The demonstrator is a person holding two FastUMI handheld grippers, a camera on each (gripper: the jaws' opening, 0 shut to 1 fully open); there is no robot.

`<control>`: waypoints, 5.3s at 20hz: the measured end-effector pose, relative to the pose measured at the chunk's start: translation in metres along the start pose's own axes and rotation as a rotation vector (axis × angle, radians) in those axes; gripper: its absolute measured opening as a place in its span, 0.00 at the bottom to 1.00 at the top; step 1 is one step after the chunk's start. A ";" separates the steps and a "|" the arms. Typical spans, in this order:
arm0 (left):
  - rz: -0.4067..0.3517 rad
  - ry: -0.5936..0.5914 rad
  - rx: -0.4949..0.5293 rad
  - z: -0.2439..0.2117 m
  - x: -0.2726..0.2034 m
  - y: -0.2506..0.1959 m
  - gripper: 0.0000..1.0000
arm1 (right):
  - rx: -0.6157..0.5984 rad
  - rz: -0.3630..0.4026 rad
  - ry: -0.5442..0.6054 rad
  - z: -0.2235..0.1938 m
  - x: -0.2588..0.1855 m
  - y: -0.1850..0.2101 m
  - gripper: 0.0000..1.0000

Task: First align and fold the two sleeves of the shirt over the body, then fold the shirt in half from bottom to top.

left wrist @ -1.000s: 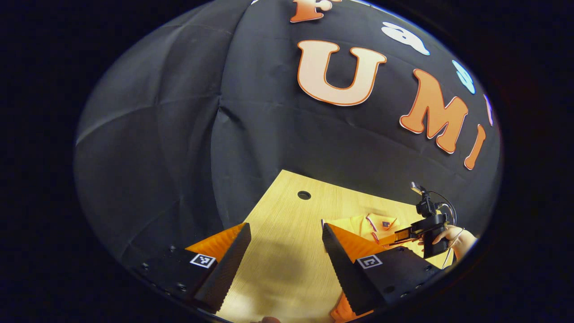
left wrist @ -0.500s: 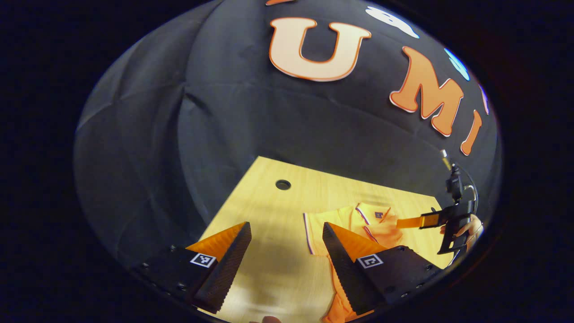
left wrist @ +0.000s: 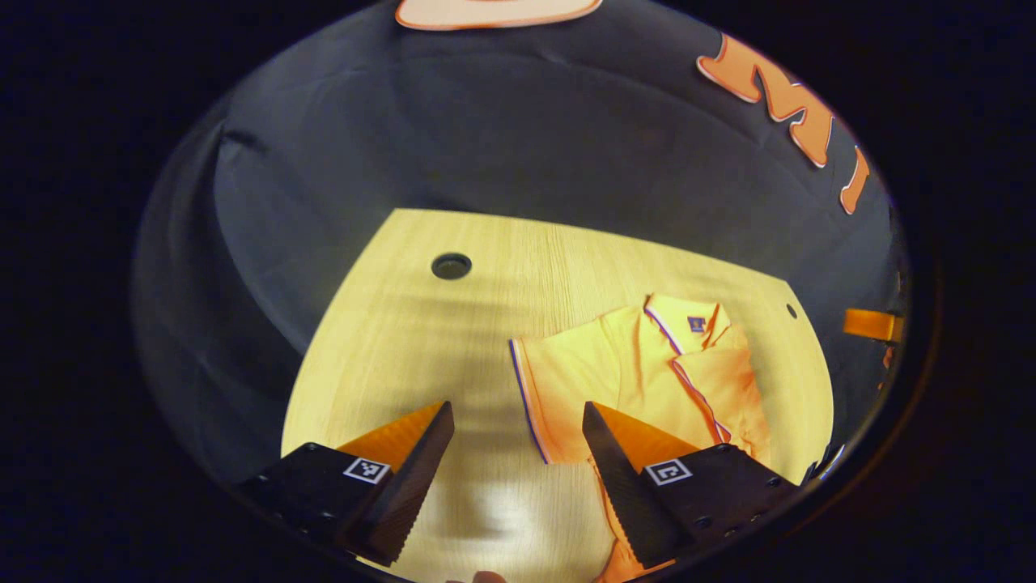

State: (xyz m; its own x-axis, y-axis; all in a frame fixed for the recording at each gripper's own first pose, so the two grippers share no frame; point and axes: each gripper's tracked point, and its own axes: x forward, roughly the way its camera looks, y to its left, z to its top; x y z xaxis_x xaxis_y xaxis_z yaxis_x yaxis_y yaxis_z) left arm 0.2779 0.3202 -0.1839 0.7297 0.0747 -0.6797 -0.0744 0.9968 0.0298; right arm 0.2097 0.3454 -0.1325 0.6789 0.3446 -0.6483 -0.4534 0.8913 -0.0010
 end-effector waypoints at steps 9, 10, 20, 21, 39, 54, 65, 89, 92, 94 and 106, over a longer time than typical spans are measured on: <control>0.101 0.288 0.065 -0.029 0.067 0.008 0.98 | 0.065 -0.049 -0.117 0.020 -0.056 -0.063 0.99; 0.094 0.277 0.087 -0.027 0.072 0.005 0.99 | 0.069 -0.059 -0.118 0.018 -0.056 -0.069 0.99; 0.088 0.289 0.038 -0.025 0.069 -0.009 0.01 | 0.102 -0.077 -0.128 0.009 -0.065 -0.089 0.99; 0.089 0.287 0.025 -0.027 0.069 -0.011 0.02 | 0.098 -0.087 -0.133 0.009 -0.065 -0.091 0.99; -0.003 0.124 0.262 0.036 -0.019 -0.147 0.01 | 0.080 -0.058 -0.196 0.019 -0.079 -0.103 0.99; -0.132 0.233 0.316 -0.019 0.018 -0.296 0.01 | 0.113 -0.082 -0.151 -0.005 -0.087 -0.159 0.99; -0.147 0.321 0.238 -0.062 0.058 -0.317 0.15 | 0.134 -0.098 -0.098 -0.028 -0.079 -0.167 0.99; -0.029 0.220 0.081 -0.106 -0.091 -0.143 0.99 | -0.027 0.036 0.165 -0.119 -0.035 -0.029 0.99; -0.021 0.243 0.063 -0.141 -0.109 -0.127 0.98 | -0.039 0.028 0.233 -0.157 -0.042 -0.015 0.99; -0.008 0.261 0.077 -0.158 -0.116 -0.120 0.99 | -0.052 0.027 0.294 -0.188 -0.051 -0.008 0.99; 0.020 0.416 0.063 -0.273 -0.152 -0.105 0.99 | -0.062 -0.029 0.586 -0.343 -0.112 0.001 0.99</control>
State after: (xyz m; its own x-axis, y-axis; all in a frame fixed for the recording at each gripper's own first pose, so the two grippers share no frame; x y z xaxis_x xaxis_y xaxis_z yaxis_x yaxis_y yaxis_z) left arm -0.0107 0.1963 -0.2844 0.3907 0.0889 -0.9162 -0.0342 0.9960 0.0820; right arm -0.0649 0.2071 -0.3209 0.2669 0.0845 -0.9600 -0.4844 0.8729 -0.0579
